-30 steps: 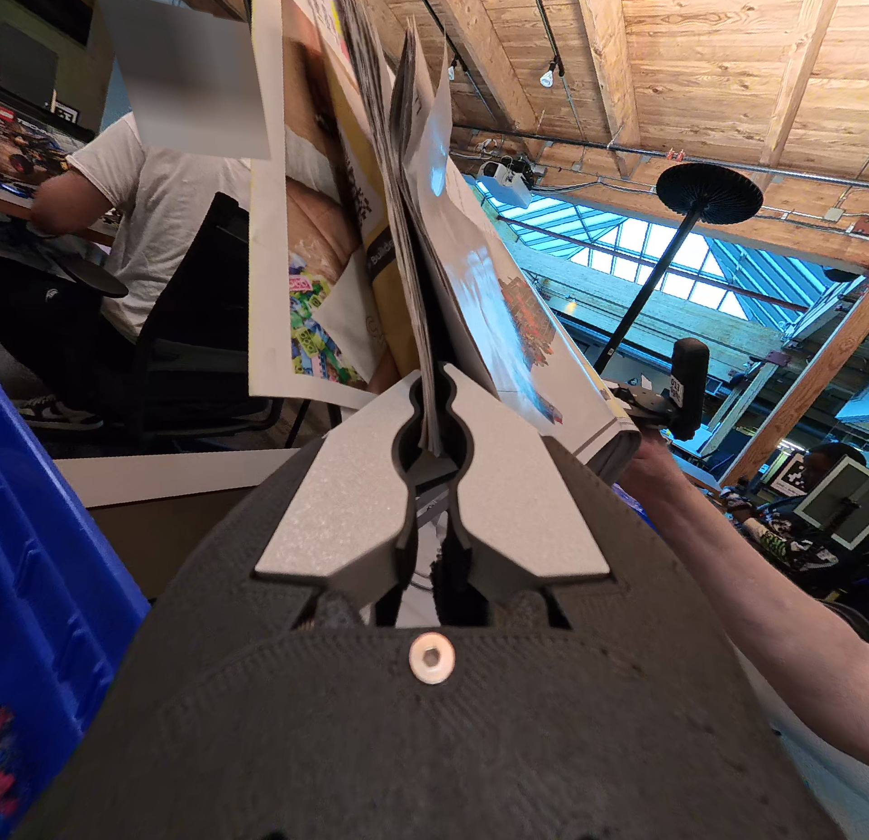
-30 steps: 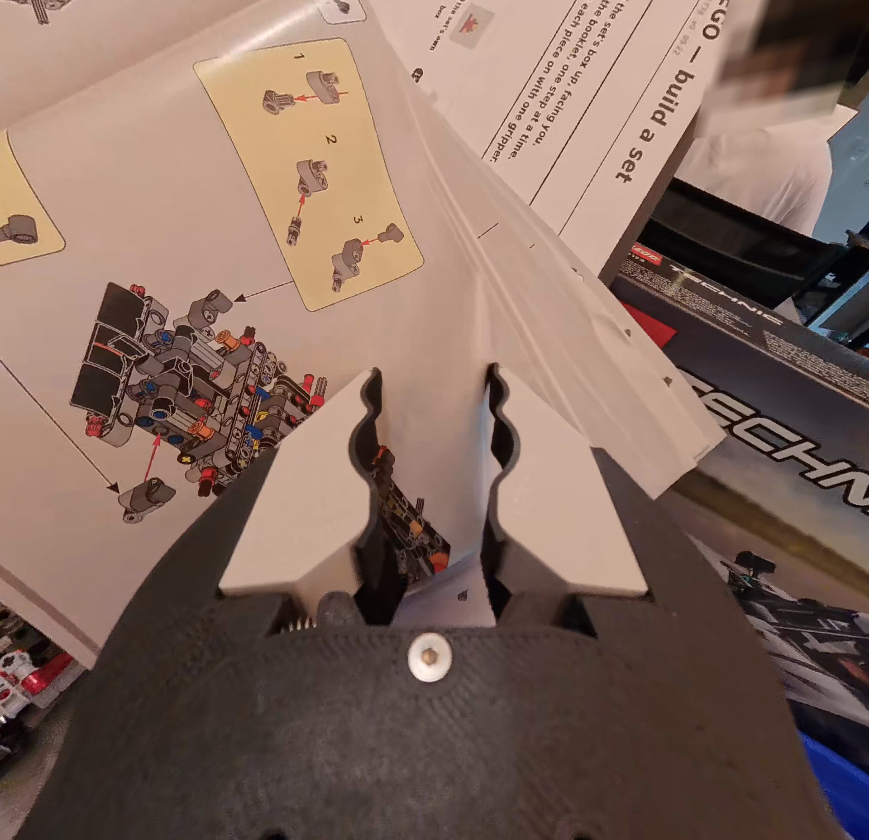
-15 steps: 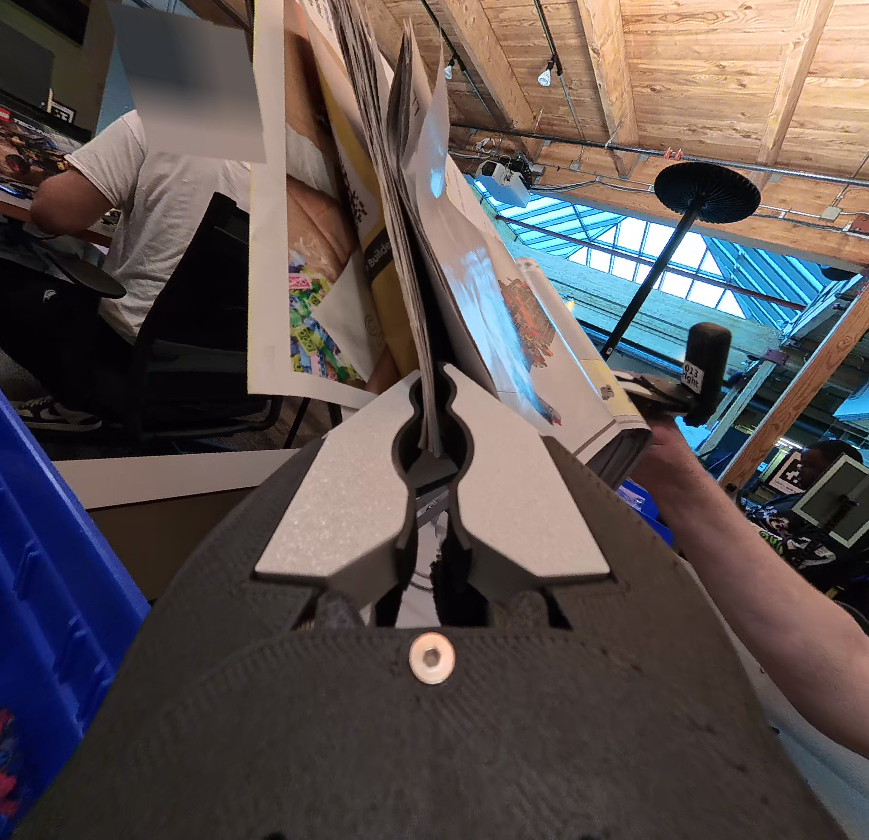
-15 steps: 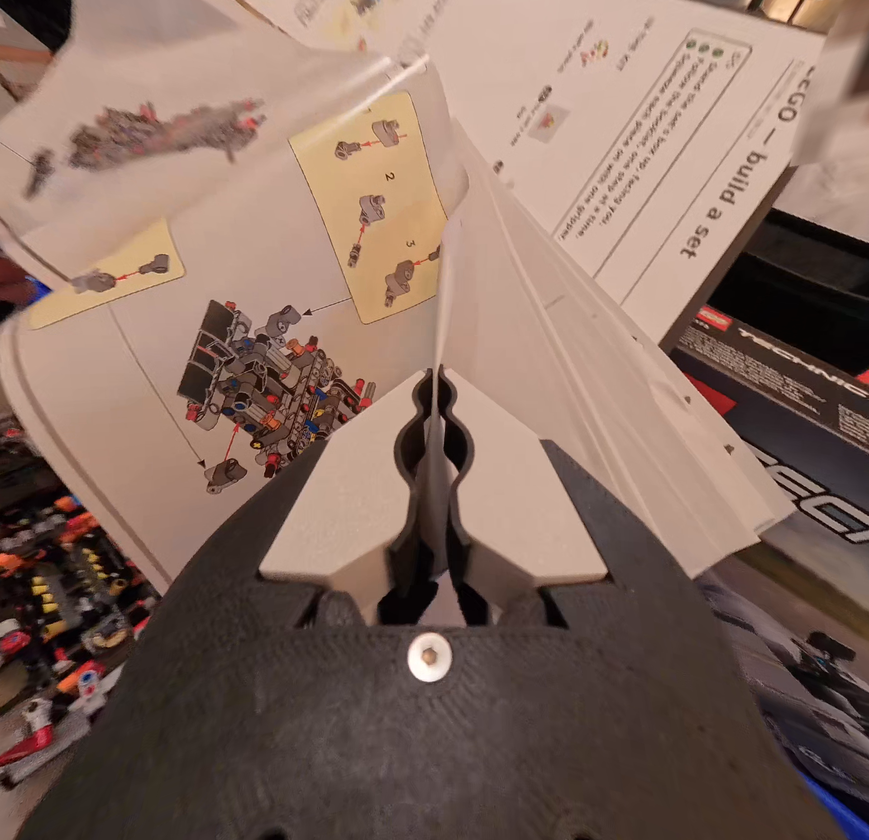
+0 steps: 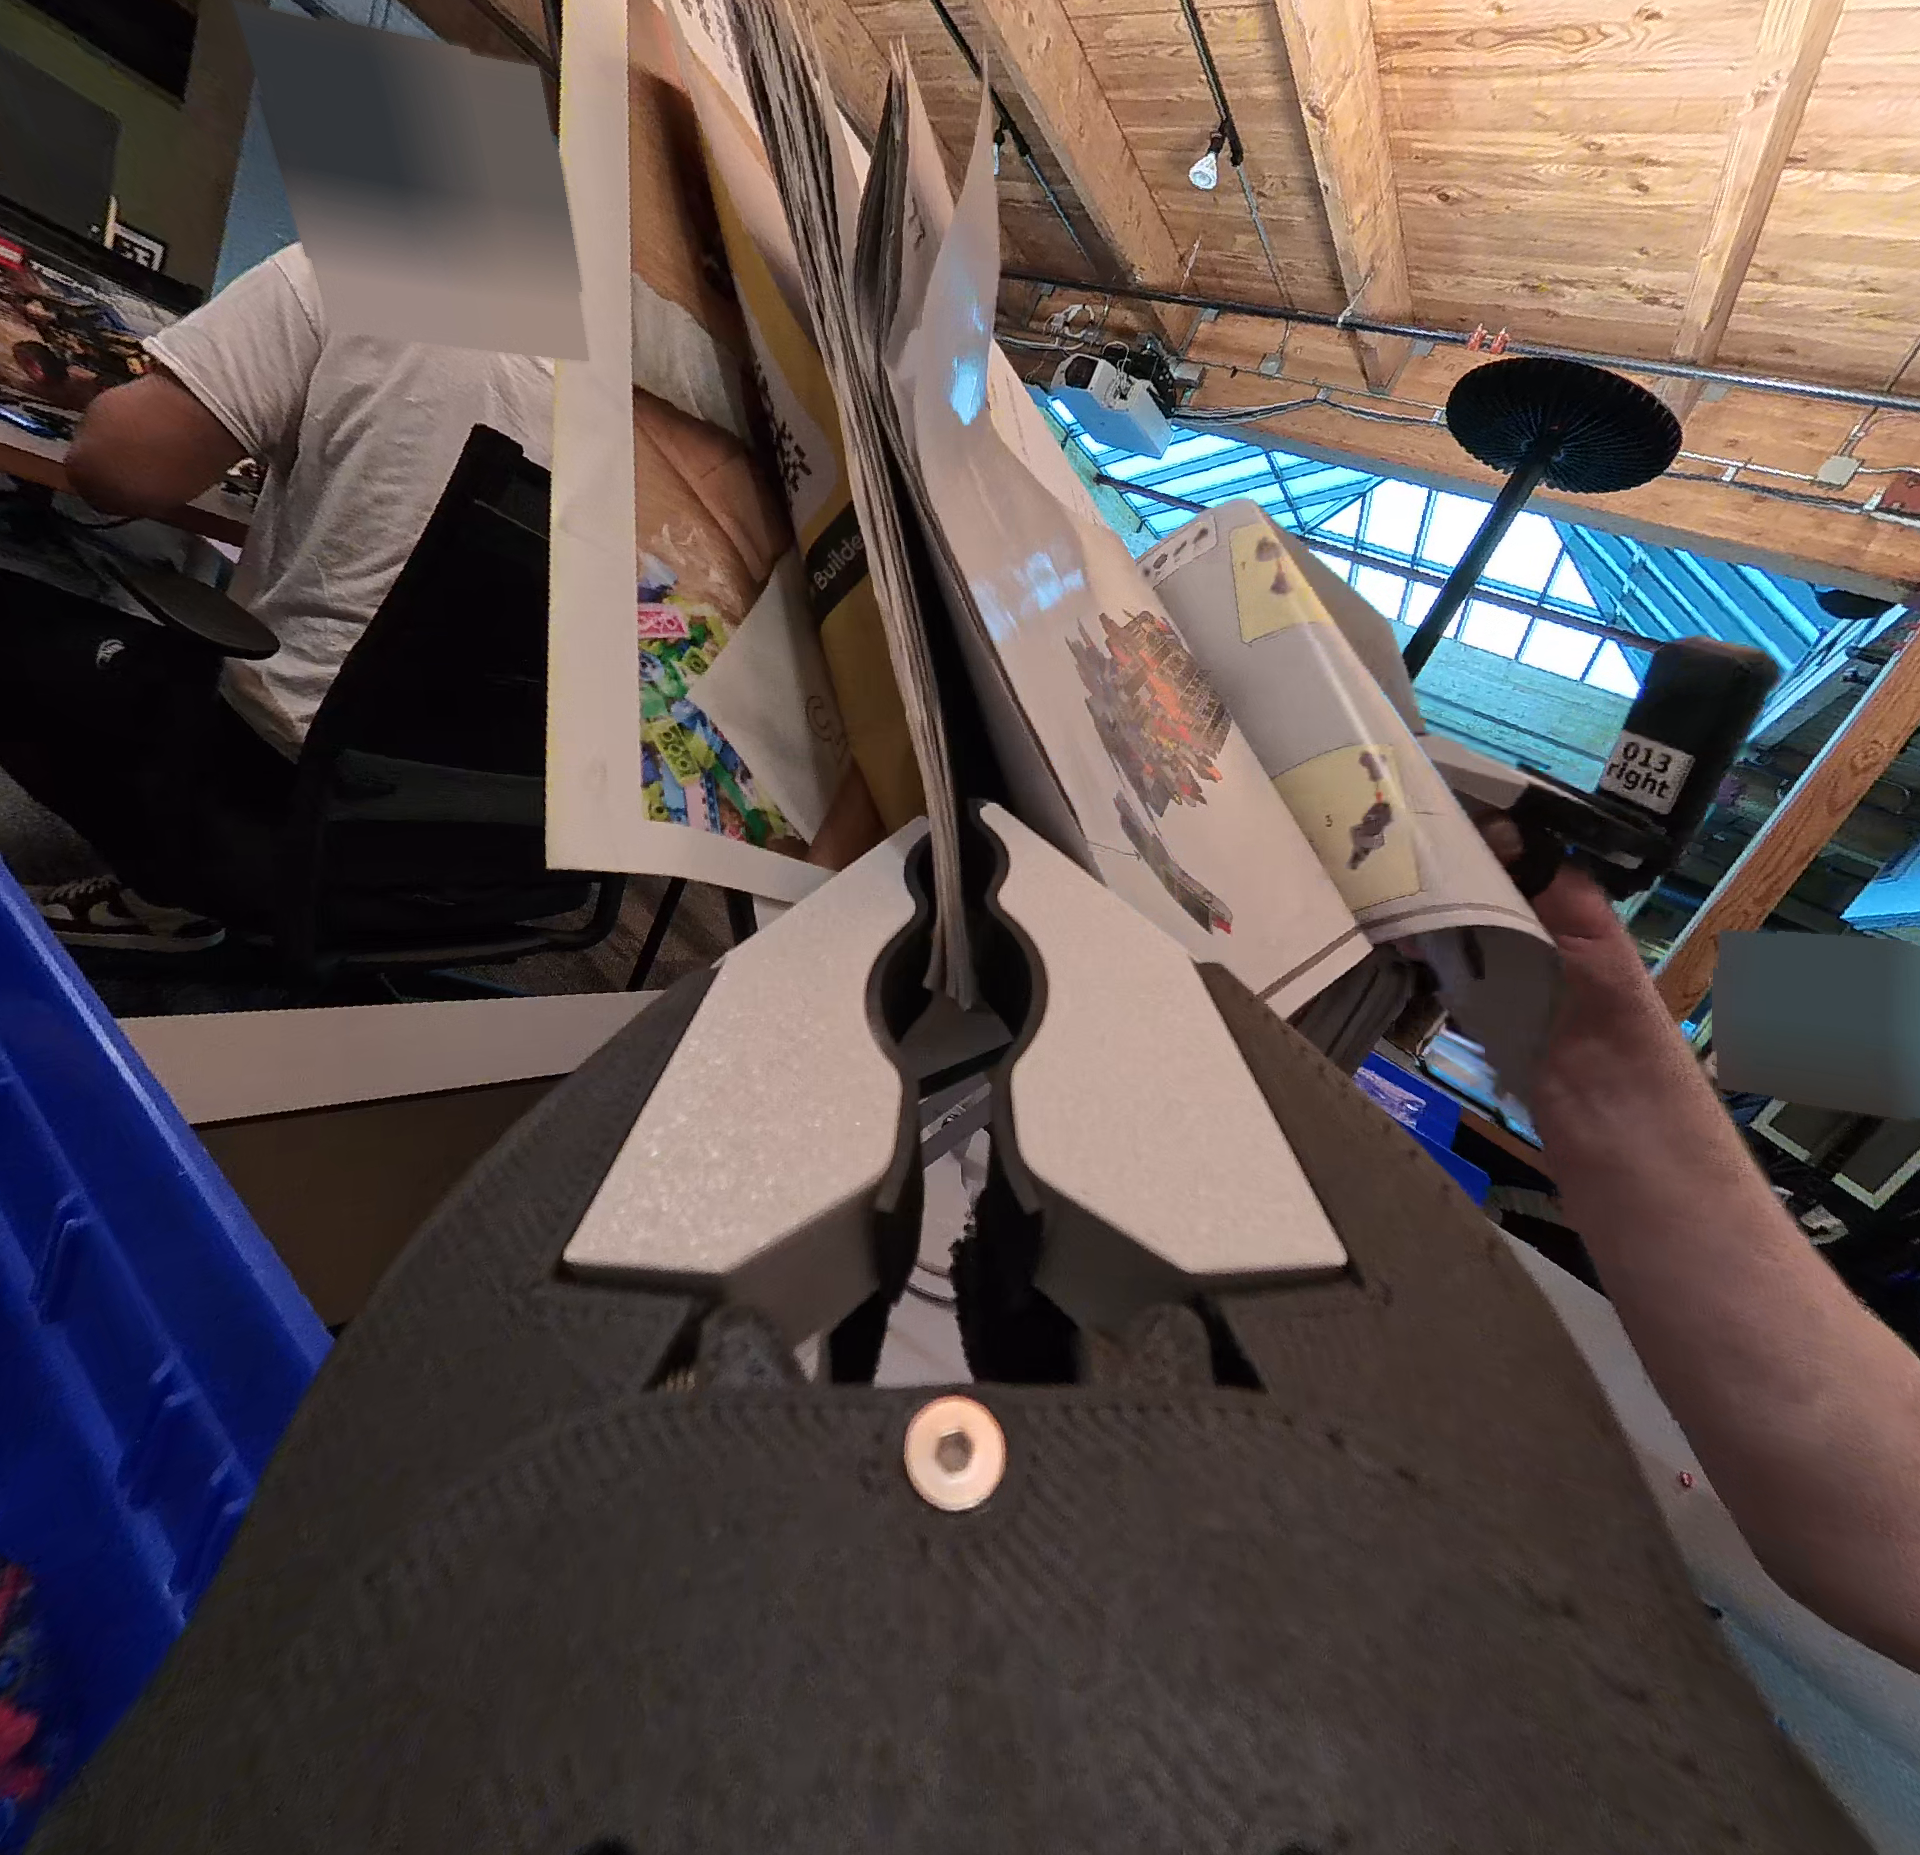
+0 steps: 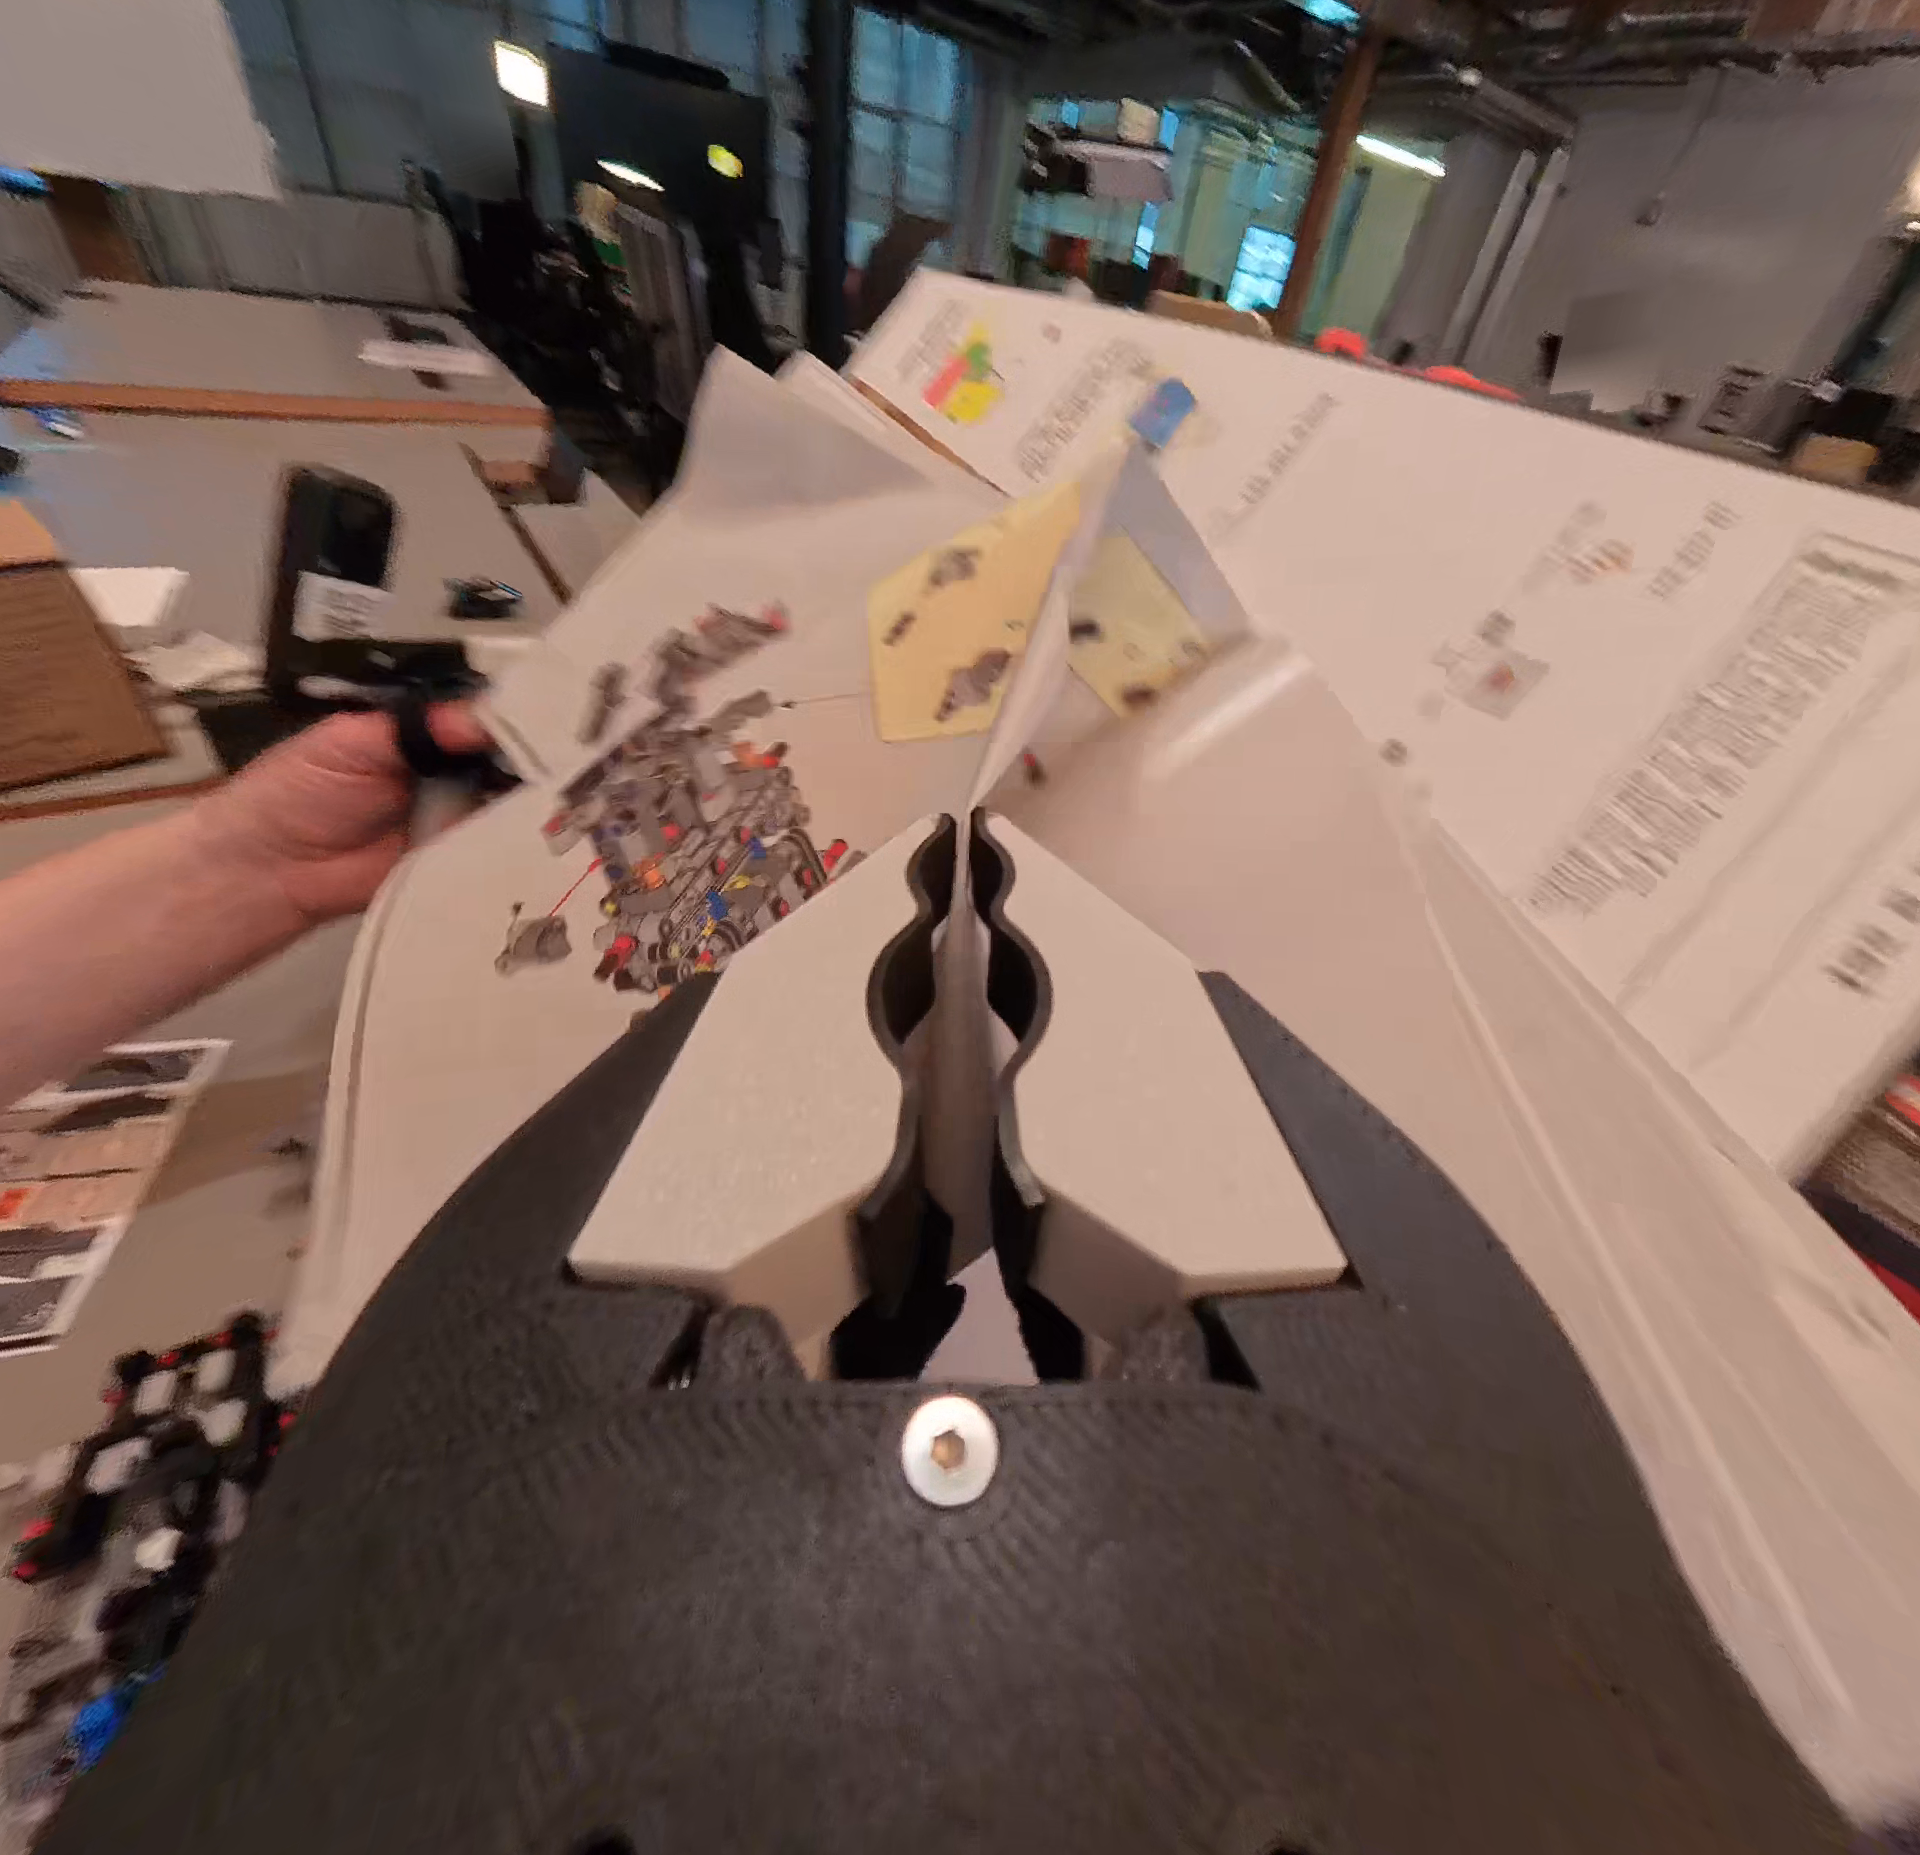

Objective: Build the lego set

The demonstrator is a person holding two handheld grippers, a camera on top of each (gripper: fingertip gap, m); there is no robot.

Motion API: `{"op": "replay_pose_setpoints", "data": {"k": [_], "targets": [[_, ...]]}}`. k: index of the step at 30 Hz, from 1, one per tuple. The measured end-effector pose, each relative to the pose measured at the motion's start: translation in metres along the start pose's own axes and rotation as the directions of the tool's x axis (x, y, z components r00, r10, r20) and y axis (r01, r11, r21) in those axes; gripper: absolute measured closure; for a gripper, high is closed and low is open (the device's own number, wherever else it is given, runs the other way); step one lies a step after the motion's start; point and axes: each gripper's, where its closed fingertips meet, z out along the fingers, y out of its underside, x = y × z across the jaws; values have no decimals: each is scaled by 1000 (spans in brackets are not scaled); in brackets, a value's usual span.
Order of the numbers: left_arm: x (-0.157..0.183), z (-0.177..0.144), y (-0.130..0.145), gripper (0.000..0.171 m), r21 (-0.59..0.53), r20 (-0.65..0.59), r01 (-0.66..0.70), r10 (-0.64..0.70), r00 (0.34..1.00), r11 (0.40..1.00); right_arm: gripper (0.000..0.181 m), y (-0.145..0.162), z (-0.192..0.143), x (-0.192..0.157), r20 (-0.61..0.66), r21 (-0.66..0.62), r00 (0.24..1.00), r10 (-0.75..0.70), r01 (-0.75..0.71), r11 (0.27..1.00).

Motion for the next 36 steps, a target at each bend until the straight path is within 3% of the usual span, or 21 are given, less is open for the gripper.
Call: {"op": "replay_pose_setpoints", "data": {"k": [3,4,6,8,12,15,17,22,26,36], "targets": [[-1,0,1,171,2,-1,4,-4,1000,1000,140,-27,22,-64,257,45,966,10,-22,999],[-1,0,1,171,1,-1,5,-5,1000,1000,139,-34,24,-84,338,51,941,-2,-16,999],[-1,0,1,171,1,-2,5,-5,1000,1000,130,-51,19,-95,388,106,922,-9,-35,994],[0,0,0,171,0,-3,1,-1,1000,1000,130,-63,4,-81,394,156,918,34,-103,982],[-1,0,0,171,2,-6,7,-7,1000,1000,125,-26,-12,-4,79,83,996,32,-39,996],[-1,0,0,171,4,-5,9,-9,1000,1000,117,29,-24,57,-194,-89,980,-38,21,996],[0,0,0,171,3,-4,7,-7,1000,1000,112,58,-28,80,-272,-155,961,-44,1,988],[-1,0,0,171,3,-2,4,-4,1000,1000,119,97,-20,98,-322,-268,940,-111,22,963],[-2,-1,0,171,1,-3,4,-4,1000,1000,124,99,-18,98,-335,-255,935,-115,28,967],[-1,-1,0,171,2,-1,3,-3,1000,1000,168,100,-13,95,-315,-289,932,-179,86,954]]}}
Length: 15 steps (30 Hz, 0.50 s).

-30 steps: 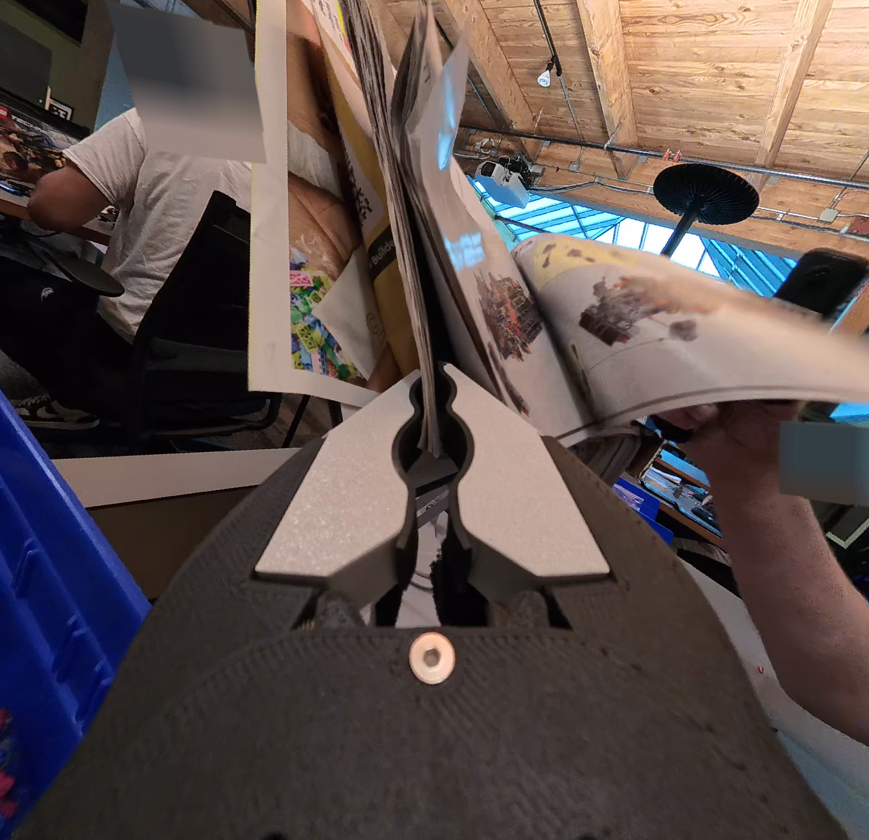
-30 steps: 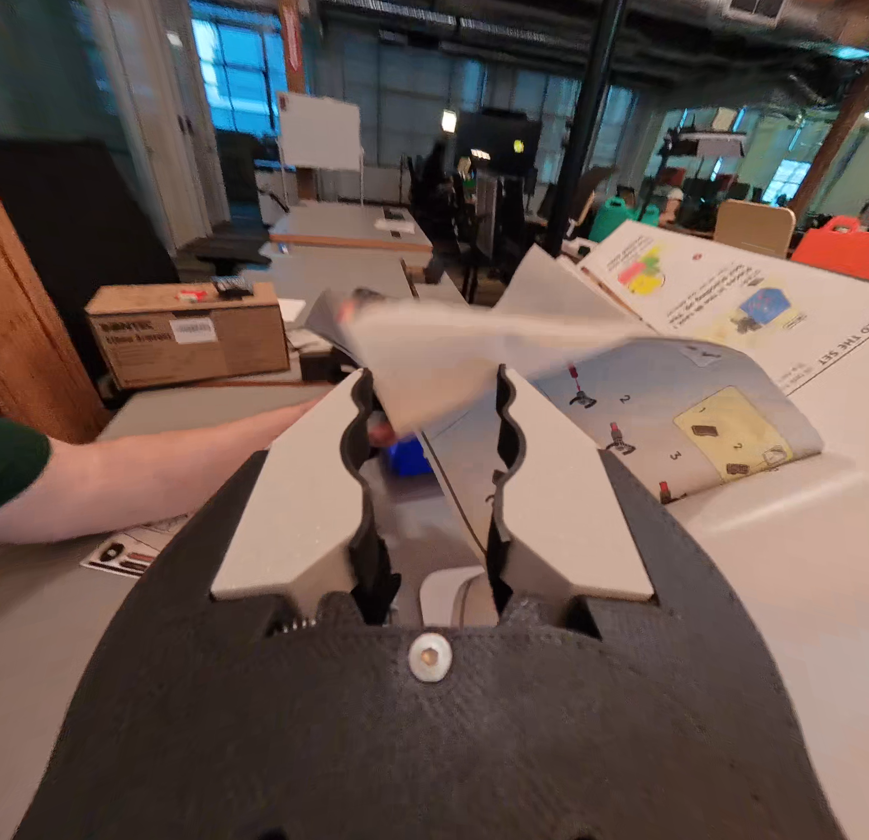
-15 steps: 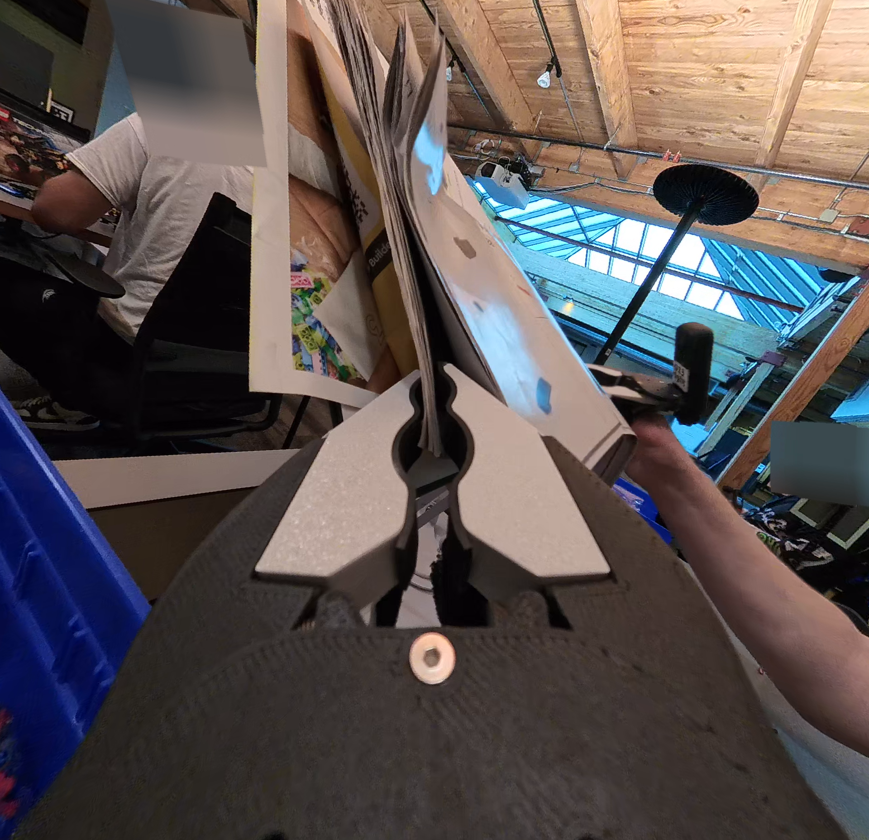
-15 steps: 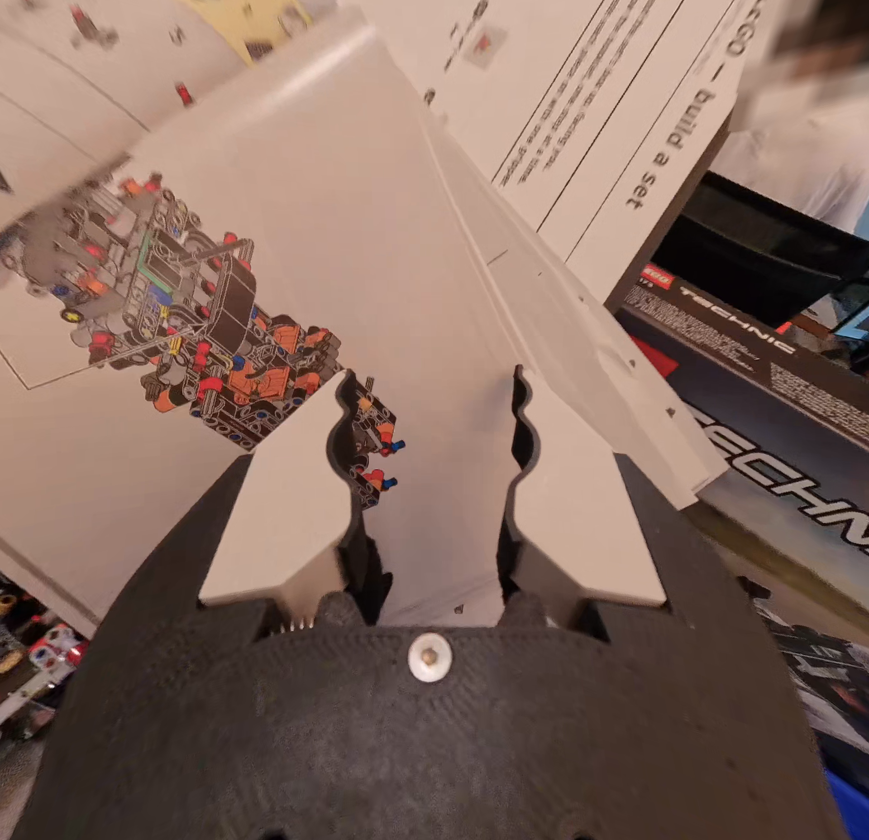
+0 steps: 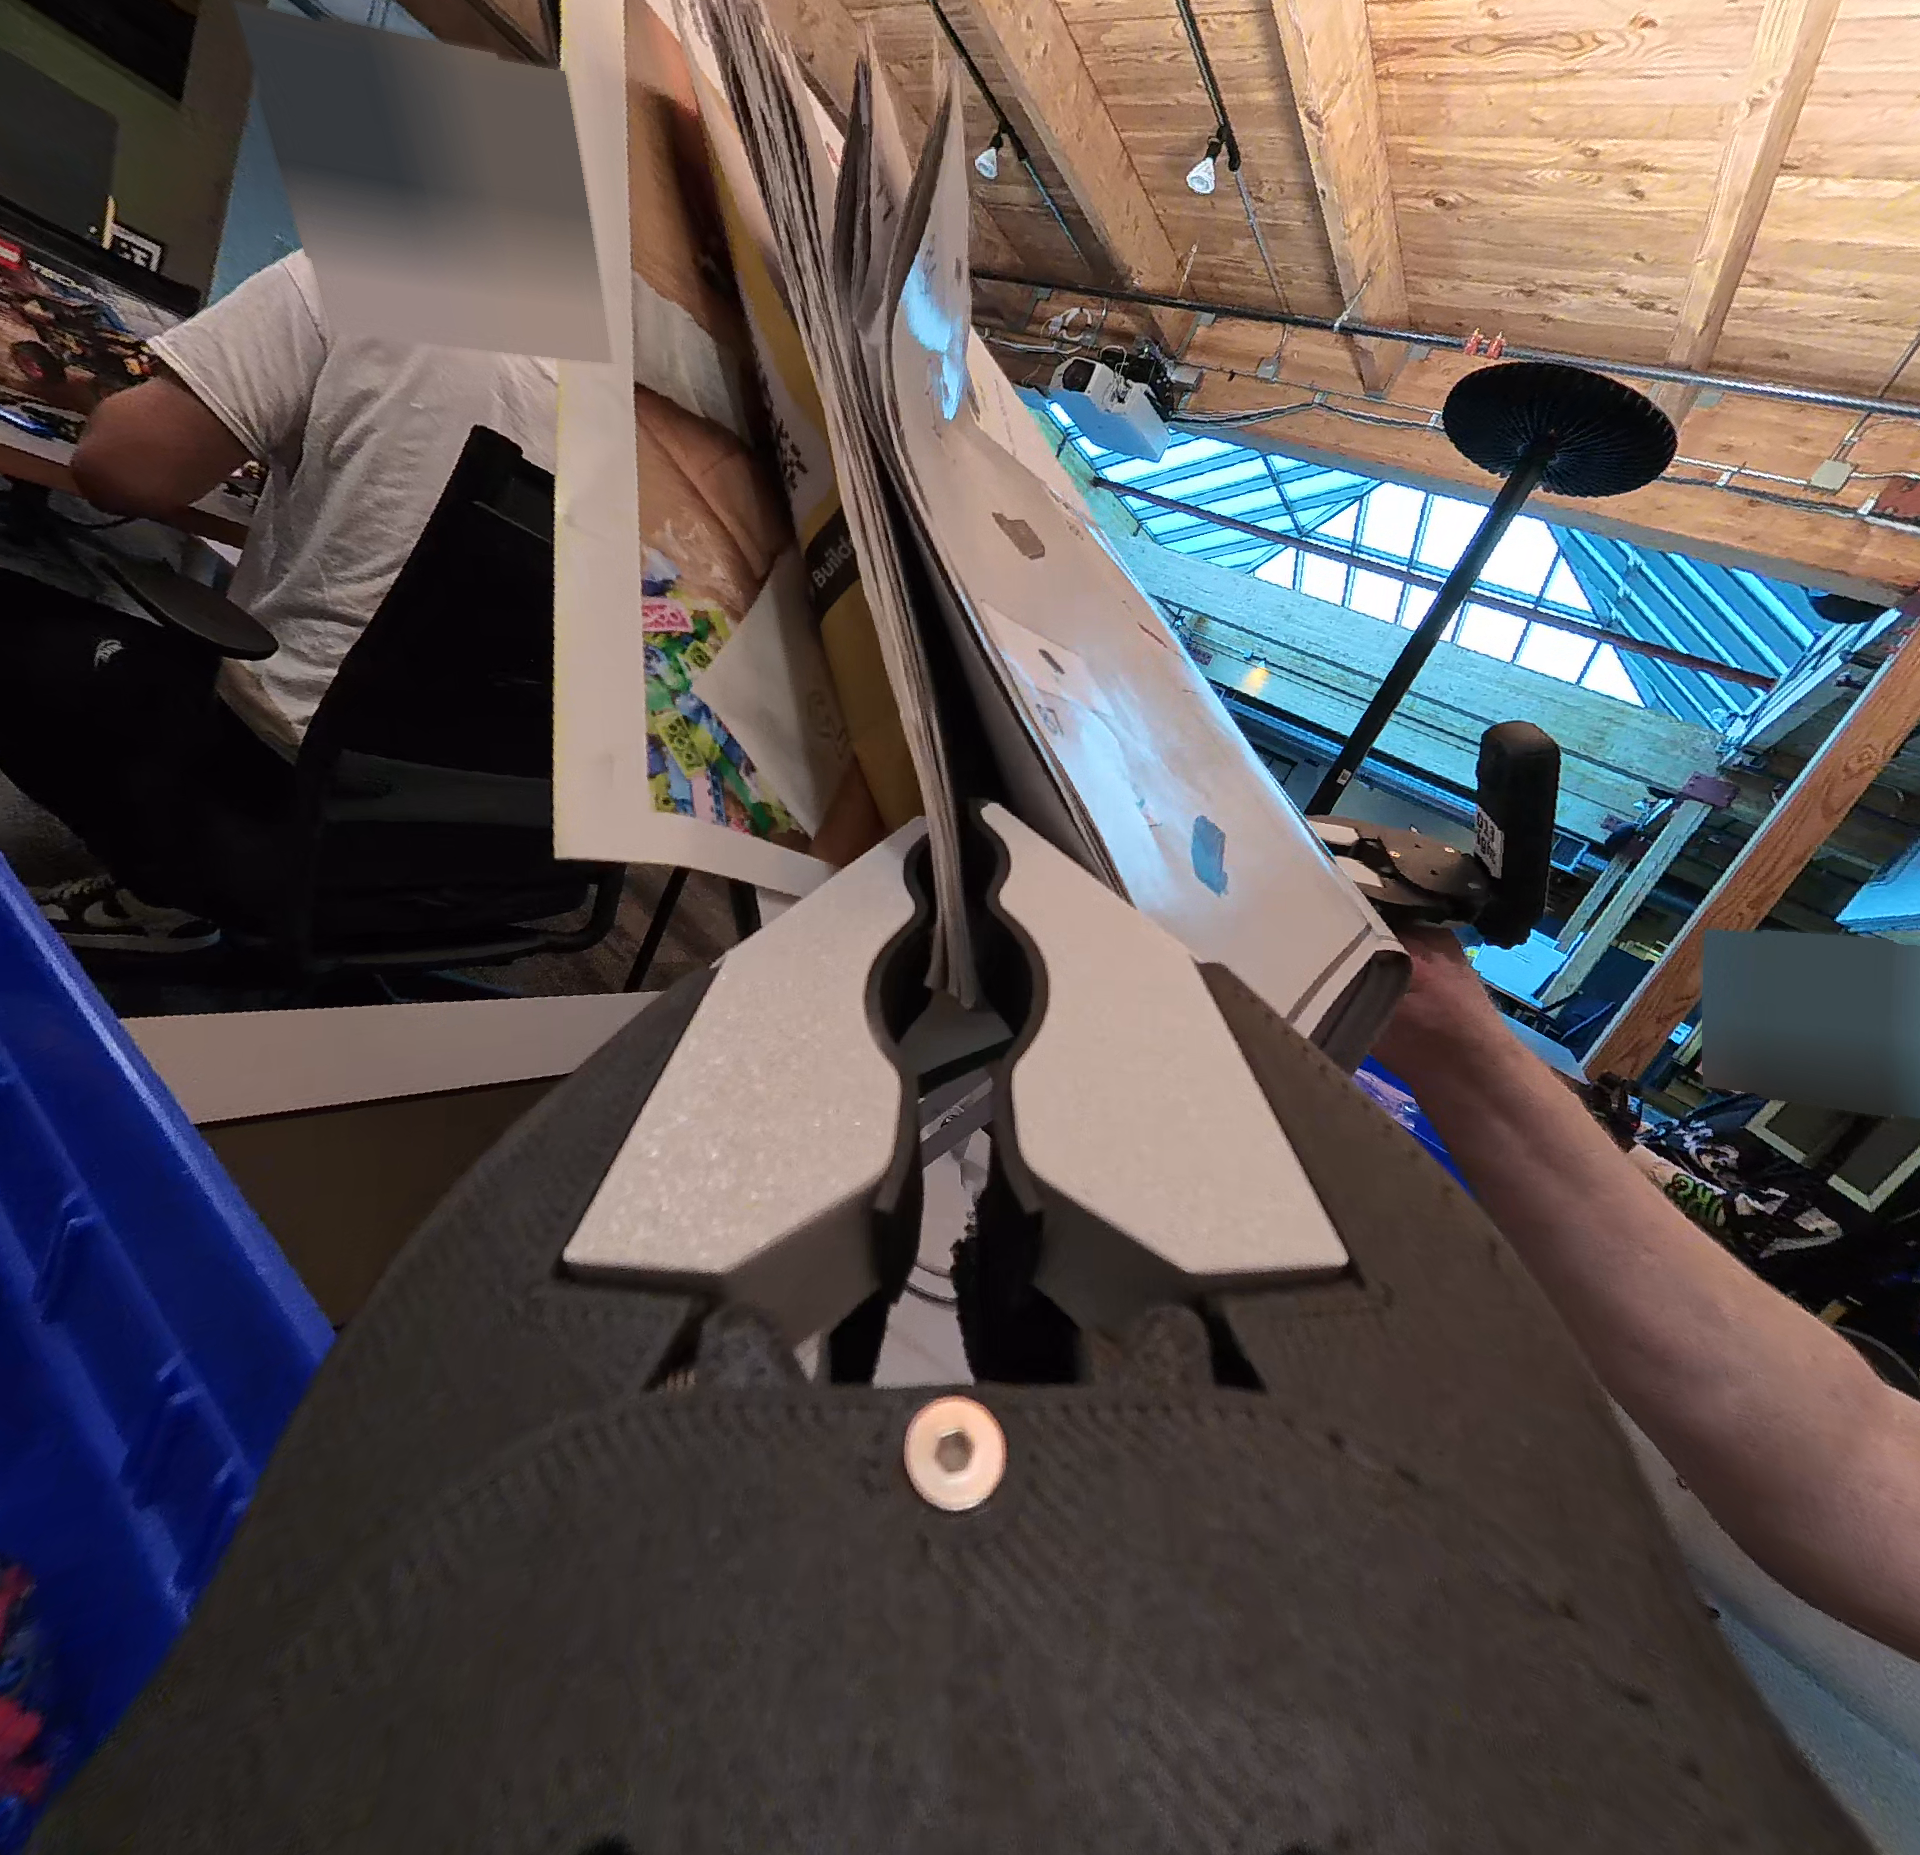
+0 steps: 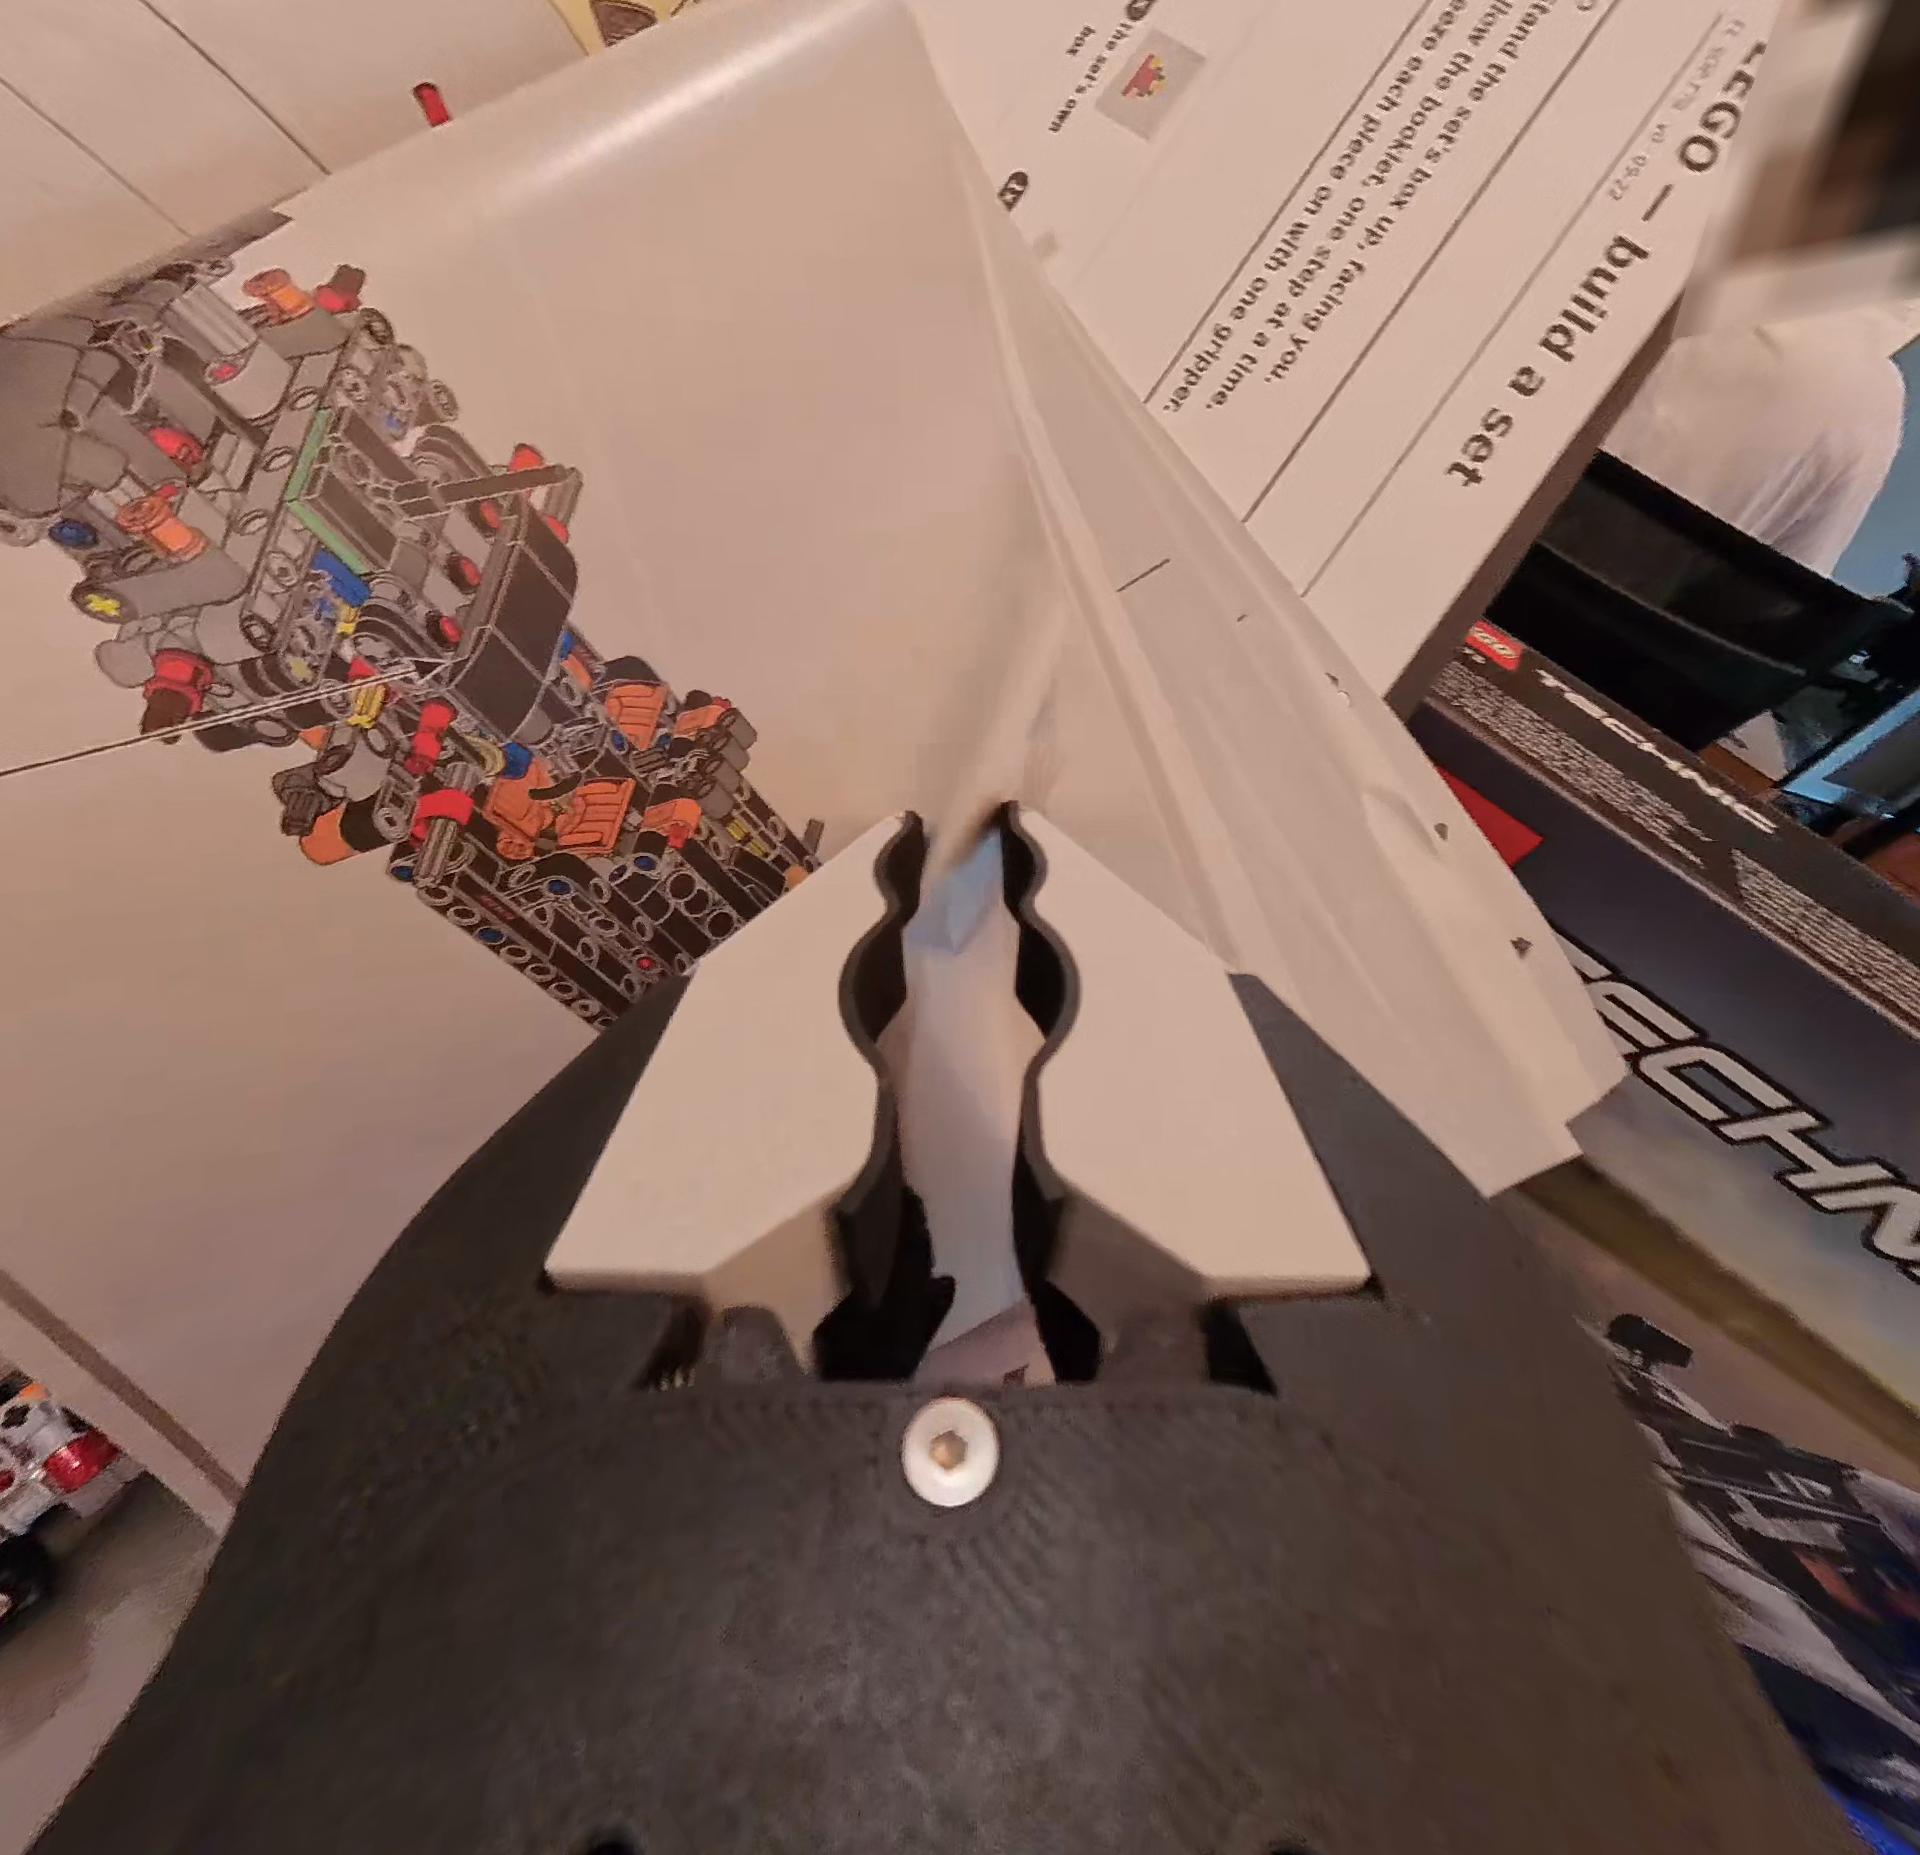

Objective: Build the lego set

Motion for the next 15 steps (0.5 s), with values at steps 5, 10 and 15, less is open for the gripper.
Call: {"op": "replay_pose_setpoints", "data": {"k": [5,10,15], "targets": [[1,-1,-2,171,0,-4,-6,6,1000,1000,181,-1,0,-8,45,-5,999,12,-11,1000],[0,-1,-1,171,-3,-4,-3,3,1000,1000,181,-22,-18,-23,139,54,989,47,-55,997],[0,-1,-1,171,-4,-4,-2,2,1000,1000,181,-72,-50,-53,432,157,889,153,-242,958]]}}
